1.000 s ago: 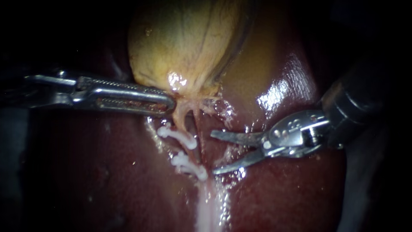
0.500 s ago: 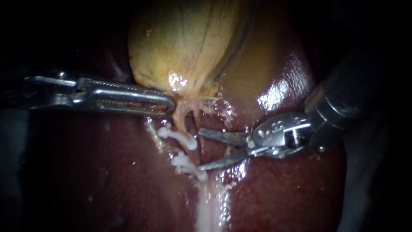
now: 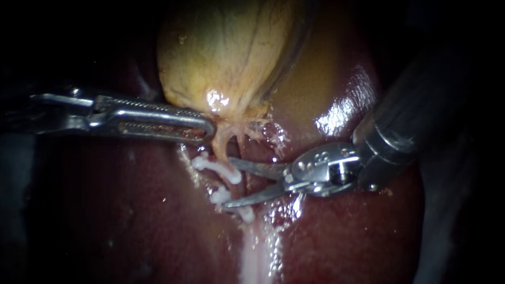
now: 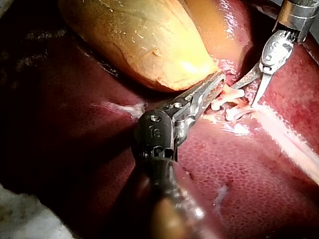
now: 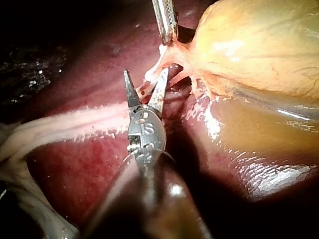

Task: Go to the cutting position left tube

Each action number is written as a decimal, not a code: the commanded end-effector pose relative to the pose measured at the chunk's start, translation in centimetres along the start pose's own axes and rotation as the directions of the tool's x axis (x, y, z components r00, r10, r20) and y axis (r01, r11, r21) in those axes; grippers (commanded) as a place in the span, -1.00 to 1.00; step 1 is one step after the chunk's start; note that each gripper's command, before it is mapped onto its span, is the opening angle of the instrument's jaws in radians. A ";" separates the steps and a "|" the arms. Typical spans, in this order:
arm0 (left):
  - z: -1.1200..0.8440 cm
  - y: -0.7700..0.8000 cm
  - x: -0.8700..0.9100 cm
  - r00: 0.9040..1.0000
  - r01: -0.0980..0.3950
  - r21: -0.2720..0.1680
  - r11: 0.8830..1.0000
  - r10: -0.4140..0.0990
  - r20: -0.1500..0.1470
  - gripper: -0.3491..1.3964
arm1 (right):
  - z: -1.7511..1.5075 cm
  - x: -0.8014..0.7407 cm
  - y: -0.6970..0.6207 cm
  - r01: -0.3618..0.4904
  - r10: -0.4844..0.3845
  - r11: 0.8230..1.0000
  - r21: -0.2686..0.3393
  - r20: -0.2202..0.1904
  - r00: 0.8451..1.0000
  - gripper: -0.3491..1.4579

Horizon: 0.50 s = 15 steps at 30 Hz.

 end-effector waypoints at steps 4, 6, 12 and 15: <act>0.01 0.00 0.00 1.000 0.001 0.001 1.000 -0.001 0.000 -1.00 | 0.07 -0.01 0.00 -0.008 0.008 1.000 0.017 0.012 1.000 0.92; 0.02 0.00 0.00 1.000 0.001 0.001 1.000 -0.001 0.000 -1.00 | 0.11 -0.03 -0.01 -0.013 0.012 1.000 0.028 0.022 1.000 0.88; 0.04 0.00 0.00 1.000 0.001 0.002 1.000 -0.001 -0.001 -1.00 | 0.24 -0.10 -0.02 -0.028 0.026 0.998 0.048 0.033 0.999 0.88; 0.04 0.00 0.00 1.000 0.001 0.003 1.000 -0.001 -0.001 -1.00 | 0.26 -0.11 -0.01 -0.034 0.032 0.998 0.058 0.034 0.999 0.88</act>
